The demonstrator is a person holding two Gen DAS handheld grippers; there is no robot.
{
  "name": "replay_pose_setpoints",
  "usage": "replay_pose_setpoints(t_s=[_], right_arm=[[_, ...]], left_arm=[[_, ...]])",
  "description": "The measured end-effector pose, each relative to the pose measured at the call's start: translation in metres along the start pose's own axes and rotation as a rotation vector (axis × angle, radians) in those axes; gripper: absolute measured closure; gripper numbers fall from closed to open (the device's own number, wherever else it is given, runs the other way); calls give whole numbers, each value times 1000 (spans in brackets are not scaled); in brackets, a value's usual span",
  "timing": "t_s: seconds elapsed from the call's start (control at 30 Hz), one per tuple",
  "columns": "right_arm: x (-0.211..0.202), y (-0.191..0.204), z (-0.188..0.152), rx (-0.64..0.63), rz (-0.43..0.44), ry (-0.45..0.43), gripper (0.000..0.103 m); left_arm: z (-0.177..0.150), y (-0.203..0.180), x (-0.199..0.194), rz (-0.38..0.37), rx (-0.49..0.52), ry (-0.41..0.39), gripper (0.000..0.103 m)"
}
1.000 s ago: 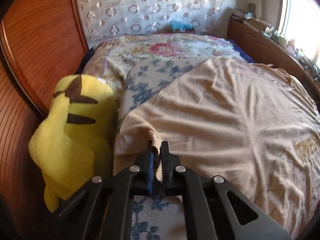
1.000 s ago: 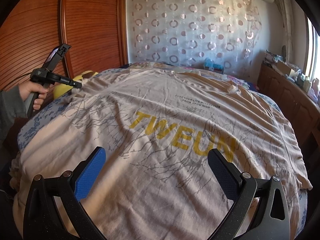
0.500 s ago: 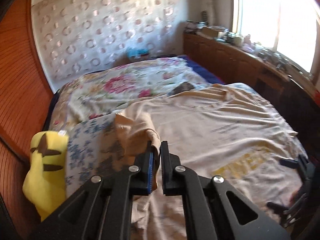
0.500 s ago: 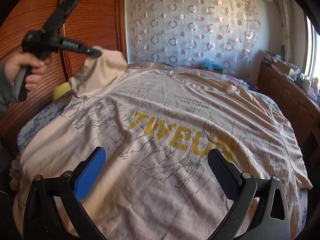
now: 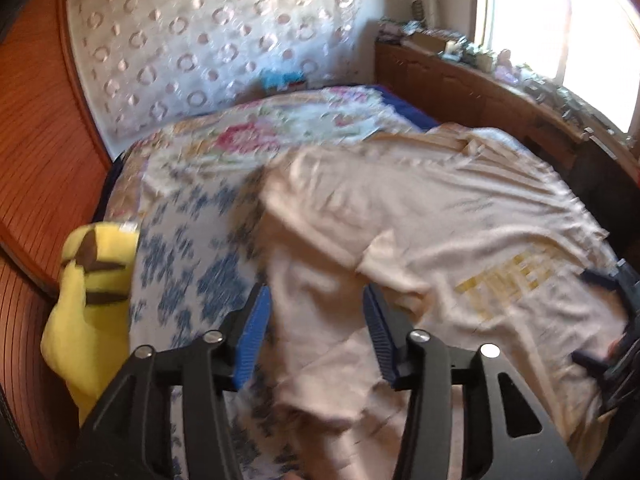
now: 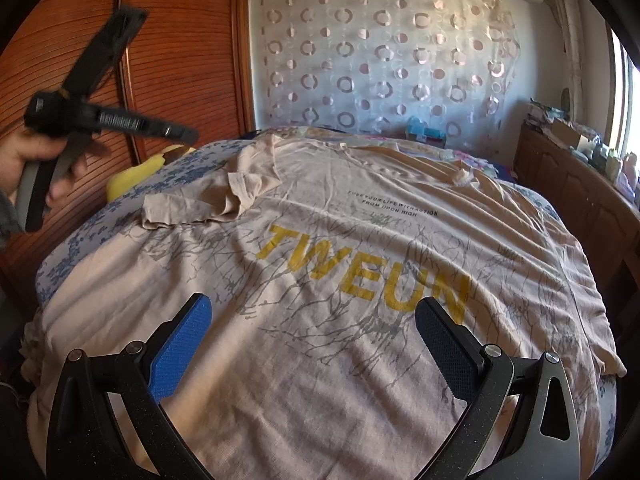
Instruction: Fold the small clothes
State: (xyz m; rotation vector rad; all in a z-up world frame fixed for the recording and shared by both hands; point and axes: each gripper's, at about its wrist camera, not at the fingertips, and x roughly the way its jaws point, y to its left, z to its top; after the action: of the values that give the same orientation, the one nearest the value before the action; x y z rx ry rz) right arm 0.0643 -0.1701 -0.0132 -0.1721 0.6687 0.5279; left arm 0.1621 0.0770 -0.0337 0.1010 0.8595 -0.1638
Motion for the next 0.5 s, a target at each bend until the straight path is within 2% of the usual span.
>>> replay_pose_setpoints(t_s=[0.07, 0.2, 0.5], right_arm=[[0, 0, 0, -1, -1, 0, 0], [0, 0, 0, 0, 0, -1, 0], [0, -1, 0, -2, -1, 1, 0]], left_arm=[[-14, 8, 11, 31, -1, 33, 51], [-34, 21, 30, 58, -17, 81, 50], [-47, 26, 33, 40, -52, 50, 49]])
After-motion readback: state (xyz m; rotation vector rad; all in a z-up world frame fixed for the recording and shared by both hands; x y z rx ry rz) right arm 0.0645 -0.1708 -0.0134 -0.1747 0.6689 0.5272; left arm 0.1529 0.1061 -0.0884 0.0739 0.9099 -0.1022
